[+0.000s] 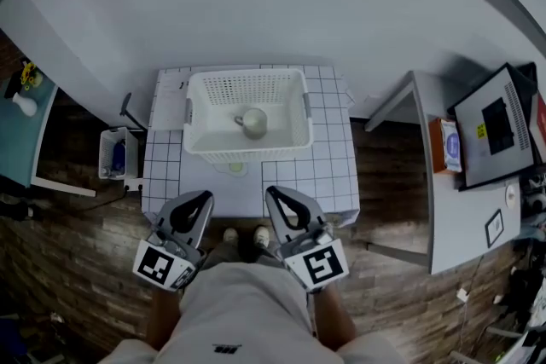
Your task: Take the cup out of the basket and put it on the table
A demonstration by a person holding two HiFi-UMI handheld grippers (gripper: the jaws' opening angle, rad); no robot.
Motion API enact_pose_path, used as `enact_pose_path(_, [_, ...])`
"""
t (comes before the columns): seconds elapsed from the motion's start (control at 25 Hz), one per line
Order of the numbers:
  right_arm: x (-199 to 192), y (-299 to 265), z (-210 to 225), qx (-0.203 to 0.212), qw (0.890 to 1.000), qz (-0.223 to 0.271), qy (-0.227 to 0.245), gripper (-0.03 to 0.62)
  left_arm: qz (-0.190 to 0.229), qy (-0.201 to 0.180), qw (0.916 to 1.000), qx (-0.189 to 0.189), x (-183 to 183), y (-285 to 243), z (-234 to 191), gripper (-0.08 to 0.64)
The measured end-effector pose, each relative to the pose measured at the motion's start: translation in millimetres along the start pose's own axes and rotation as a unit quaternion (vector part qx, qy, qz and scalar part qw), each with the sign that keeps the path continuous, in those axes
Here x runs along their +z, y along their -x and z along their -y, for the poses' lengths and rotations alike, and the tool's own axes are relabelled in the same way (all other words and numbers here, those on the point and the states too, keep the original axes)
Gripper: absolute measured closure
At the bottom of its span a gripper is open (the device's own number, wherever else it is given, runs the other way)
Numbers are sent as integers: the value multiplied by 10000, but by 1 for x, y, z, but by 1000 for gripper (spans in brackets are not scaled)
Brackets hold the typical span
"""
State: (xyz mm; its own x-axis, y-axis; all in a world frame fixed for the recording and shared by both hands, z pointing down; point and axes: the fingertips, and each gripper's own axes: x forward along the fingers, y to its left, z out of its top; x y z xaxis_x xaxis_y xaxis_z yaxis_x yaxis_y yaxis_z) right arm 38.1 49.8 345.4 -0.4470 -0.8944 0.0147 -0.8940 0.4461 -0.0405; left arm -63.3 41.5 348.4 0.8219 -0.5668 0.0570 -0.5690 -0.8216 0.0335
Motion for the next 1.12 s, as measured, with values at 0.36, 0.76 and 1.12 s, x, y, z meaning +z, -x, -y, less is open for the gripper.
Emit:
enact_pose_path(0.36, [-7,-50,23,-116,9998,-113,134,577,-11,-42,9999,-150,-5,-32,-46,545])
enact_pose_path(0.76, [-19,-111,40,-513,9965,-553,366,578,-73,100,9978,-657,-13,-67,-103,545])
enact_pose_path(1.12, [-47,-146,55,-493,9787,-1655,1110,577,-156,304,9946,-976,-26,-86,-132,545])
